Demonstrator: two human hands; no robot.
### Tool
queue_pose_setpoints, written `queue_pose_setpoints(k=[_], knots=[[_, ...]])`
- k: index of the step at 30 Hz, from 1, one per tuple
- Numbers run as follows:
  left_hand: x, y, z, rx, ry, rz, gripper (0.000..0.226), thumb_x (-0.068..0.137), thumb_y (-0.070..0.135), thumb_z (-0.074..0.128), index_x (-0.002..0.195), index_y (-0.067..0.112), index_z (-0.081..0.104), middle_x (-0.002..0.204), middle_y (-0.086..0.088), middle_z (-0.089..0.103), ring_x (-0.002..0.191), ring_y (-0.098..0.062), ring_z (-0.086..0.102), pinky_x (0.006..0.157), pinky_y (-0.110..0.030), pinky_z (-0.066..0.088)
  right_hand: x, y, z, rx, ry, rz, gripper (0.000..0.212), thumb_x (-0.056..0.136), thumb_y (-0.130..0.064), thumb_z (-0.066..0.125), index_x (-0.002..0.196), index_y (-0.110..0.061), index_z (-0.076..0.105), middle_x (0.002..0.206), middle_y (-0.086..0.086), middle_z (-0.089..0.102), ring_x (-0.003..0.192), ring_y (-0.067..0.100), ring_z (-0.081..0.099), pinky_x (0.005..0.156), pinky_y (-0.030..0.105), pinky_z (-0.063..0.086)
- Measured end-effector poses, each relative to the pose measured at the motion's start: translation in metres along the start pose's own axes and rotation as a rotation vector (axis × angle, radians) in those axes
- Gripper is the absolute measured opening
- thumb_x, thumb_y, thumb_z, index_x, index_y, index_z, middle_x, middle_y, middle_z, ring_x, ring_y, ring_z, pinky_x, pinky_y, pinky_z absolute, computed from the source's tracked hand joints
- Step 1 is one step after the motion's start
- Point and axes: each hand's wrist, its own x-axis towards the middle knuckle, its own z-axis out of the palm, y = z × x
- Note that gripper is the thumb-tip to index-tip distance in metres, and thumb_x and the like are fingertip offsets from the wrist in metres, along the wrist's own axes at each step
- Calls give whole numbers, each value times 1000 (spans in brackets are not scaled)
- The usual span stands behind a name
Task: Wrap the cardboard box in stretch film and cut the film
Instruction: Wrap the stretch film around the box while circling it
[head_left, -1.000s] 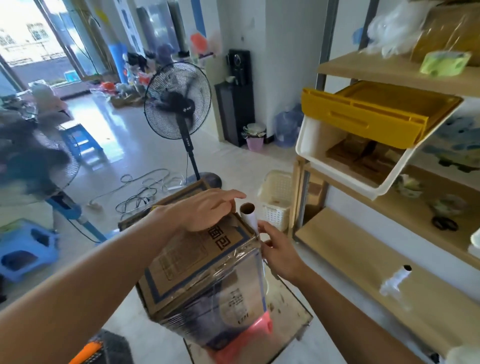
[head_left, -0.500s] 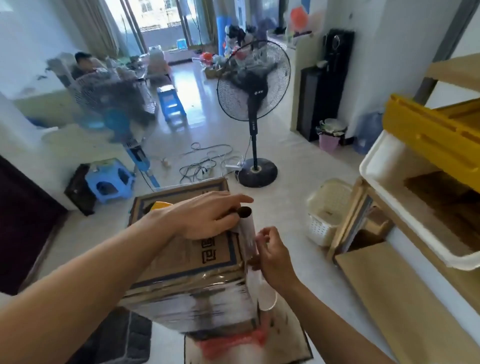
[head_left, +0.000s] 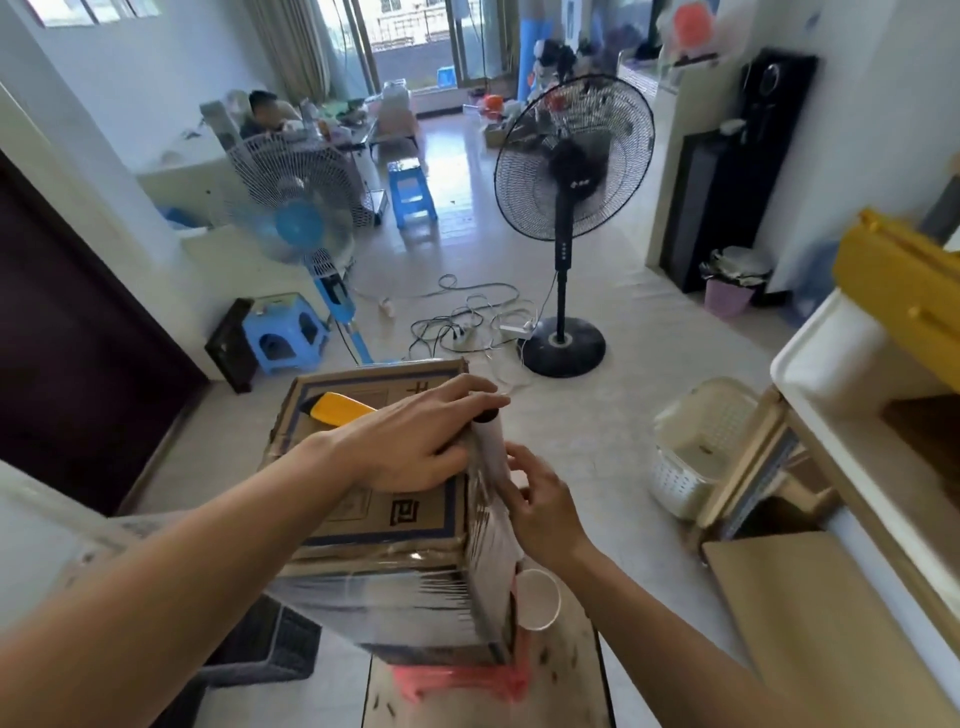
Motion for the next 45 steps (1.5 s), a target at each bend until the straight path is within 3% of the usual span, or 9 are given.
queue_pose_setpoints(k=[4,8,14,18,22,25,29,37,45], knots=[[-2,-3,-1,-15,17,-13,69,86,23,47,153,20,30,156,4,33,140,-8,35,114,-18,24,9,-8,-9,-24,-175,42,21,104,-38,39,118,-52,43,113,-2,61,81,20,67,67,41,60],[-5,-4,2,-66,36,-59,72,85,19,50,154,25,28,162,6,22,145,-5,23,116,-20,18,16,-17,-18,21,-308,92,46,106,-24,32,114,-69,36,119,1,60,95,27,68,71,39,61],[0,-1,3,-124,202,-253,60,92,29,46,150,20,32,154,2,29,137,-16,38,112,-32,34,30,-24,-31,63,-454,84,29,104,-28,46,119,-53,40,114,2,59,91,19,65,63,19,54],[10,-2,6,22,174,-395,65,92,54,49,148,23,38,145,1,40,133,-19,40,112,-39,35,48,-14,-33,-103,-485,50,44,95,-33,61,129,-44,36,122,-5,56,90,19,62,69,28,55],[25,7,9,50,171,-505,72,80,70,54,143,38,43,132,1,41,124,-22,41,106,-47,40,68,-10,-37,-110,-548,101,40,91,-30,68,120,-28,40,114,0,58,86,22,67,64,34,61],[39,16,9,61,146,-587,59,79,61,65,134,42,51,124,1,40,119,-21,41,101,-42,42,80,-6,-44,-55,-594,92,39,86,-30,73,113,-27,44,105,-4,60,72,18,69,57,26,56],[53,22,13,32,240,-680,42,83,43,72,121,30,62,118,0,46,115,-19,46,98,-35,45,93,6,-51,-61,-605,17,33,88,-29,72,108,-22,47,110,-3,61,69,16,70,54,18,50],[69,29,29,98,434,-841,44,81,54,68,107,18,64,106,-2,54,100,-21,53,90,-36,49,110,14,-56,-184,-575,-198,37,77,-29,80,101,-23,52,99,-9,63,70,9,62,59,25,42],[73,23,4,-52,234,-825,58,84,44,71,136,35,47,115,1,48,102,-15,52,91,-32,48,132,14,-60,-260,-656,-294,25,85,-27,74,103,-23,56,94,-8,63,66,11,63,61,28,49]])
